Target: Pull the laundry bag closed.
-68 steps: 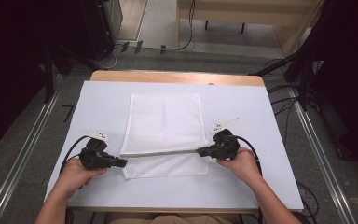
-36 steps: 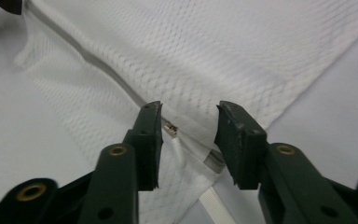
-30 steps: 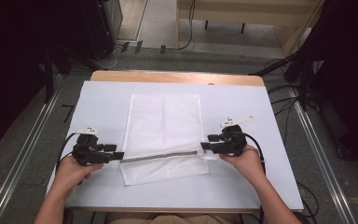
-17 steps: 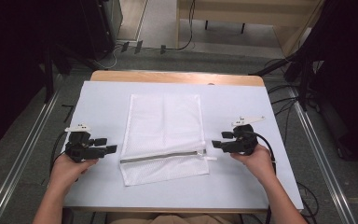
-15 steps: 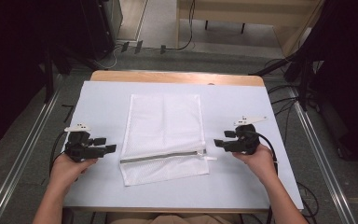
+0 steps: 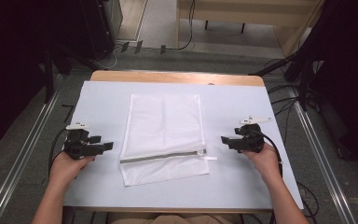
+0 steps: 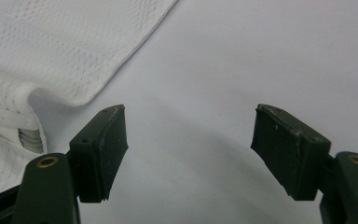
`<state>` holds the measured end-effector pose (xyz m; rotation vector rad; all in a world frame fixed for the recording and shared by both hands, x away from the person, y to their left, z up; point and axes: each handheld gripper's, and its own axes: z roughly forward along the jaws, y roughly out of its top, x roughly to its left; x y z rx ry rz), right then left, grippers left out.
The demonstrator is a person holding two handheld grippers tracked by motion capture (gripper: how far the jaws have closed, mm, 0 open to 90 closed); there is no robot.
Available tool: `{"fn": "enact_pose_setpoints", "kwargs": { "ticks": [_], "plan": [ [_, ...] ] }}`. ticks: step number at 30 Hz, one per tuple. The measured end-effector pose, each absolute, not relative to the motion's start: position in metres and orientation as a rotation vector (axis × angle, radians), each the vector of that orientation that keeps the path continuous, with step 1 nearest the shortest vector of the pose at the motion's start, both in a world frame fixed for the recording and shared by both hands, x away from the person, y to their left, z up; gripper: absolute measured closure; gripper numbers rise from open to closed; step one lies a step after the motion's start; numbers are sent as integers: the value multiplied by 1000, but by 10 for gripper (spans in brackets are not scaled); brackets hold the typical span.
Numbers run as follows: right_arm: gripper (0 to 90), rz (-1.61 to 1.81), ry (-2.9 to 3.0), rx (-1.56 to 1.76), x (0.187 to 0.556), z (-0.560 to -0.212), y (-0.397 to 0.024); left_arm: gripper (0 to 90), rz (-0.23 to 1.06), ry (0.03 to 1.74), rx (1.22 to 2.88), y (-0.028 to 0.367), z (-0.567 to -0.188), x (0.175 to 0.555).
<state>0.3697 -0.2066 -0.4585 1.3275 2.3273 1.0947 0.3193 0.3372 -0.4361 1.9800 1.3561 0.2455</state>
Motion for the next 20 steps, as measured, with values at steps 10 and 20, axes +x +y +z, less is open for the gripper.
{"fn": "enact_pose_setpoints", "kwargs": {
  "ticks": [10,20],
  "plan": [
    [205,1090,2362,1297,370,-461,-207,271,303,1385,2008,336,-441,322],
    [197,964,2368,1259,371,-469,-209,243,356,1385,2008,335,-443,322]
  ]
}}
